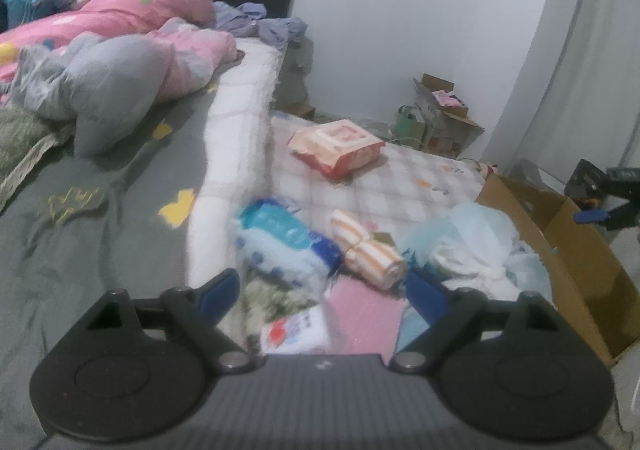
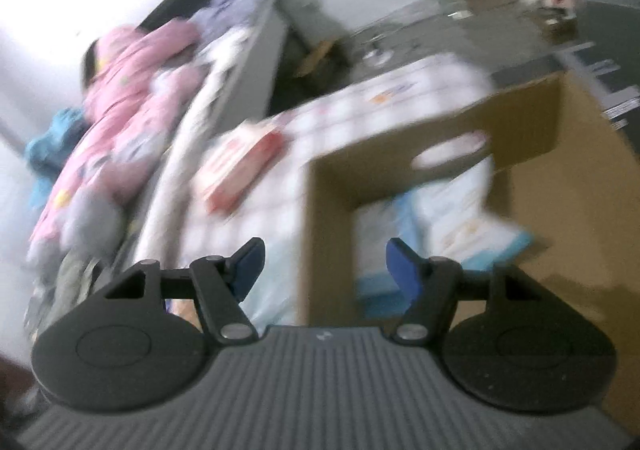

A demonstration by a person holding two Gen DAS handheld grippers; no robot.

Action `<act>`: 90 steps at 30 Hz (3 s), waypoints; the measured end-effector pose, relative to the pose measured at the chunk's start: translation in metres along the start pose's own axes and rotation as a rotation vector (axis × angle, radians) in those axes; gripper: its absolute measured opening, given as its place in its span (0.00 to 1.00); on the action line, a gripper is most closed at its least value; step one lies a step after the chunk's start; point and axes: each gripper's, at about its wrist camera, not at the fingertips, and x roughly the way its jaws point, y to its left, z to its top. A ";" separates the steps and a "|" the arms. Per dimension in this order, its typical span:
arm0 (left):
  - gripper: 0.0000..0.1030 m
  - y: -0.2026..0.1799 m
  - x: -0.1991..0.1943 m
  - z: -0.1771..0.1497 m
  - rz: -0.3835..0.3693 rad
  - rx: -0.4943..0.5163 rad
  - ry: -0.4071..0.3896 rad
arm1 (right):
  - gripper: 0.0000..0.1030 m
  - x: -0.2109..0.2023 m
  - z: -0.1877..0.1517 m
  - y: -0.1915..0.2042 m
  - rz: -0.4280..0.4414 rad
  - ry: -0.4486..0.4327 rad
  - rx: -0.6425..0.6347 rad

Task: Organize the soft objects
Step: 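Move the right gripper back toward the pink sponge on the bed, then close the right gripper on the pink sponge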

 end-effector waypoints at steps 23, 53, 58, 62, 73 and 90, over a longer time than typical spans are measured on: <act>0.63 0.017 0.002 -0.046 -0.093 -0.035 0.053 | 0.65 0.066 -0.165 0.114 0.269 0.152 0.095; 0.50 0.007 0.049 -0.039 -0.169 0.158 0.109 | 0.52 0.177 -0.191 0.149 0.133 0.344 0.341; 0.52 0.017 0.045 -0.041 -0.136 0.160 0.103 | 0.50 0.196 -0.197 0.150 0.115 0.351 0.353; 0.55 0.023 0.043 -0.041 -0.133 0.144 0.102 | 0.31 0.194 -0.198 0.145 0.118 0.329 0.365; 0.59 0.017 0.029 -0.037 -0.151 0.113 0.093 | 0.22 0.164 -0.193 0.135 0.175 0.267 0.320; 0.62 -0.054 0.022 -0.076 -0.321 0.194 0.252 | 0.22 0.088 -0.218 0.082 0.199 0.297 0.169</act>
